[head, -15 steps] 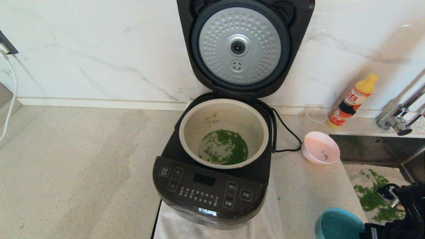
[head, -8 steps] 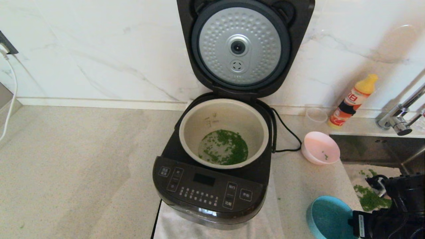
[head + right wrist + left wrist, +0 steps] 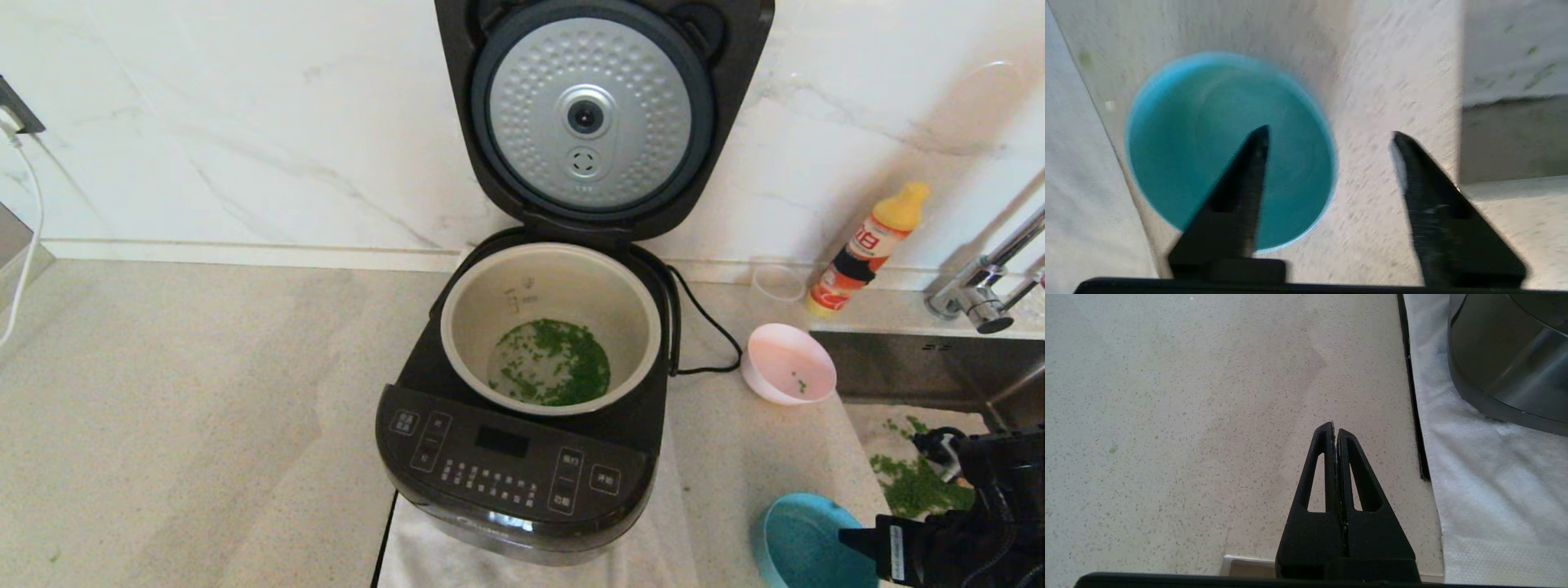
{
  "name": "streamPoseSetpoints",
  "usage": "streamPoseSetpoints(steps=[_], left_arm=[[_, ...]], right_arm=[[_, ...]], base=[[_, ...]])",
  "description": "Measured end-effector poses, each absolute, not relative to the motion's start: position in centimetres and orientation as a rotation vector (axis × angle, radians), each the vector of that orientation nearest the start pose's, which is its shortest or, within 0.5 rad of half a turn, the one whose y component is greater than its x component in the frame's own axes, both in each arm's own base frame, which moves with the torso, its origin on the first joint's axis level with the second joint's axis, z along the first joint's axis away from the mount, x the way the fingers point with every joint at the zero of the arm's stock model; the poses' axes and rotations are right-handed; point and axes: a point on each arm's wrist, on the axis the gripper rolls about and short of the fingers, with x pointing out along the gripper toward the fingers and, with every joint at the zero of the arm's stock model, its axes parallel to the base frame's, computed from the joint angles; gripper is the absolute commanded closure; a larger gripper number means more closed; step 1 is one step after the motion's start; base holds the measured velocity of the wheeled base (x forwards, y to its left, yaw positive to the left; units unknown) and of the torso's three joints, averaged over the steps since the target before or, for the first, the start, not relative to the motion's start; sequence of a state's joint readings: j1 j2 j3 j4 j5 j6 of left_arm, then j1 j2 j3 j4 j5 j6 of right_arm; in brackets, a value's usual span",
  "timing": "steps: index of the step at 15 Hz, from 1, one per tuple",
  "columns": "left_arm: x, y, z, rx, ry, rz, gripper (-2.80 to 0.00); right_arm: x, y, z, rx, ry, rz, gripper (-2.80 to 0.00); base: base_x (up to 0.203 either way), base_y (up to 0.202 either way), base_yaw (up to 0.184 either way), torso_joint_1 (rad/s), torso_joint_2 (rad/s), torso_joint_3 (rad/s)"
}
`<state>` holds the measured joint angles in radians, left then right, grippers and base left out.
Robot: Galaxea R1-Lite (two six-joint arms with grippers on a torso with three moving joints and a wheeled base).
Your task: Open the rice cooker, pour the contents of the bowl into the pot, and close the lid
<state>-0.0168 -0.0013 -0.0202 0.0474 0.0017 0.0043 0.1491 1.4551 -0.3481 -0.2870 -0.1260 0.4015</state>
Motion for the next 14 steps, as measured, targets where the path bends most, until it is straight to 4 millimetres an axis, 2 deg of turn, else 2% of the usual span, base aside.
streamPoseSetpoints(steps=[3, 4, 10, 14], left_arm=[[-2.4, 0.0, 7.6, 0.005, 0.025, -0.016, 0.0], [-2.4, 0.0, 7.6, 0.005, 0.026, -0.016, 0.0], [-2.4, 0.0, 7.6, 0.005, 0.026, -0.016, 0.0], [-2.4, 0.0, 7.6, 0.005, 0.025, -0.016, 0.0]], right_arm=[[17.3, 2.0, 11.8, 0.258, 0.679, -0.195, -2.8], [16.9, 1.8, 12.5, 0.248, 0.634, -0.214, 0.0], [14.9, -1.3, 15.1, 0.126, 0.476, -0.376, 0.0], [15.1, -4.2, 17.8, 0.054, 0.357, -0.551, 0.0]], base=[[0.0, 0.0, 0.0, 0.0, 0.0, 0.0], [0.0, 0.0, 0.0, 0.0, 0.0, 0.0], [0.0, 0.0, 0.0, 0.0, 0.0, 0.0], [0.0, 0.0, 0.0, 0.0, 0.0, 0.0]])
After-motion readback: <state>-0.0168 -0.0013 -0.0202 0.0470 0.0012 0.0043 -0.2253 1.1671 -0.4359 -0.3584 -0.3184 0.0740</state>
